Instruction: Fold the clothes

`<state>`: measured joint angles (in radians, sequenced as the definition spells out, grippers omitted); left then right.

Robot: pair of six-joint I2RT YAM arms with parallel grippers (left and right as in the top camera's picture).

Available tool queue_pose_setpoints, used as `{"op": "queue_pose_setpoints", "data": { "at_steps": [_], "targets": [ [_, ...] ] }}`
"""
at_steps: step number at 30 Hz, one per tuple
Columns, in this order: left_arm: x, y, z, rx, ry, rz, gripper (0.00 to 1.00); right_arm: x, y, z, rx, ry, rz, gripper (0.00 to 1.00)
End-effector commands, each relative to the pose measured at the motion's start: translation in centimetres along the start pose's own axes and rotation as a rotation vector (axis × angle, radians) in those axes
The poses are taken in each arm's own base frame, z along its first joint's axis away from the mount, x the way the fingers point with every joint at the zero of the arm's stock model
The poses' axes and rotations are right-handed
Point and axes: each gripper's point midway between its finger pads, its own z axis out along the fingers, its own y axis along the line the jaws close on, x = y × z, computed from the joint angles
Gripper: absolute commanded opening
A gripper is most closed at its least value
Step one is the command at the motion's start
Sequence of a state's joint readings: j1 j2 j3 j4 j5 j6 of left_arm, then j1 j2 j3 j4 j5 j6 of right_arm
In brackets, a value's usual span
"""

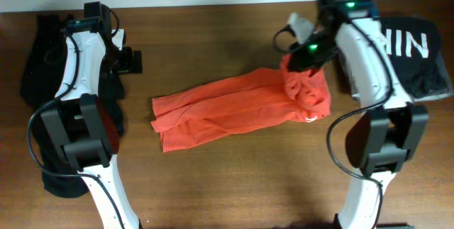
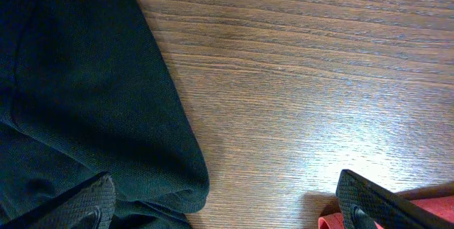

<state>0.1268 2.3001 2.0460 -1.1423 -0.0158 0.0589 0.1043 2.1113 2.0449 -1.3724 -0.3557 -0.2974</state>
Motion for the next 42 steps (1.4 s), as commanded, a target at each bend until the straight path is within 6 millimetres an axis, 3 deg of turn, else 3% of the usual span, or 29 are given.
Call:
{"op": "queue_pose_setpoints", "data": {
  "at_steps": [1,15,20,24,27,31,37,42],
  "targets": [
    [-1.0,0.4,-1.9,0.0,-0.052,-0.021,0.99,-0.6,0.3,-0.8,0.064,-0.011,-0.012,0.04],
    [-0.9,0.3,-1.9,0.001,-0.052,-0.021,0.99,-0.5,-0.3,-1.0,0.067,-0.019,0.0,0.04],
    [-0.9,0.2,-1.9,0.01,-0.05,-0.021,0.99,-0.2,-2.2,-1.7,0.079,-0.034,0.044,0.04],
    [-0.5,-1.8,-2.0,0.128,-0.034,-0.018,0.99,0.3,-5.1,-2.9,0.098,-0.058,0.114,0.04],
    [1.0,-3.4,-2.1,0.211,0.028,-0.016,0.99,1.0,-7.6,-3.9,0.115,-0.08,0.171,0.04],
    [4.6,-6.1,-2.8,0.311,0.169,0.042,0.99,2.2,-10.5,-5.1,0.133,-0.101,0.241,0.04],
    [9.0,-8.3,-3.1,0.324,0.344,0.093,0.99,3.1,-12.7,-6.0,0.15,-0.123,0.289,0.04],
    [12.2,-10.1,-0.9,0.323,0.449,0.122,0.99,3.3,-13.1,-6.2,0.153,-0.125,0.287,0.04]
  ]
}}
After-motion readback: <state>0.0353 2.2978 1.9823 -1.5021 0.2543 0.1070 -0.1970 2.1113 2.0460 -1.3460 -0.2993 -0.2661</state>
